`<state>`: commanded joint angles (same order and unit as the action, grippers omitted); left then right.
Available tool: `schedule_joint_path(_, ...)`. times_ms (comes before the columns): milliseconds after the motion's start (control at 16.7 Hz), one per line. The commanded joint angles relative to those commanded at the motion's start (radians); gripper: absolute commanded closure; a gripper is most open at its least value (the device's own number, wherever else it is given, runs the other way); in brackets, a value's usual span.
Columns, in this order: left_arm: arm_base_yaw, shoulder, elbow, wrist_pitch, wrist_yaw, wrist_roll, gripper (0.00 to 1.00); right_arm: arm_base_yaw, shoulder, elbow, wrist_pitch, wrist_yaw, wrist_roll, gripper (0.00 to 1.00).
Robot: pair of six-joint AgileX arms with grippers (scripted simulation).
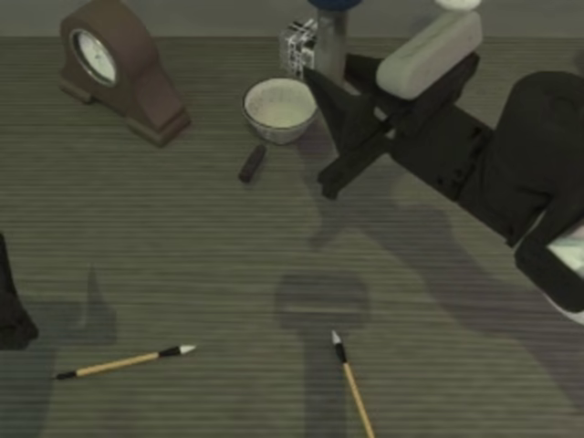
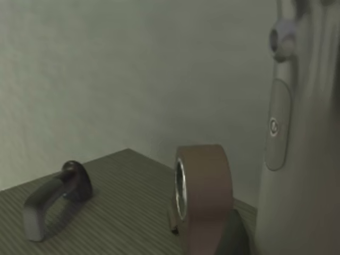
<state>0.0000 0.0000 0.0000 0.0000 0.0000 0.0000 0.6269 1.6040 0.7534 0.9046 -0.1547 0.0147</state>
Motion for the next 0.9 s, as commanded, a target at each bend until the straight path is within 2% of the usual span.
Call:
schedule_joint_path(600,-0.012,0.013,0.01,0.007,0.002,0.0,0.0,0.0,0.0,0.0,0.0,0.0,0.0,1.0)
schedule_joint_path(900,-0.161,0.226,0.145,0.1,0.01,0.0,0.0,0.0,0.0,0.0,0.0,0.0,0.0,1.0)
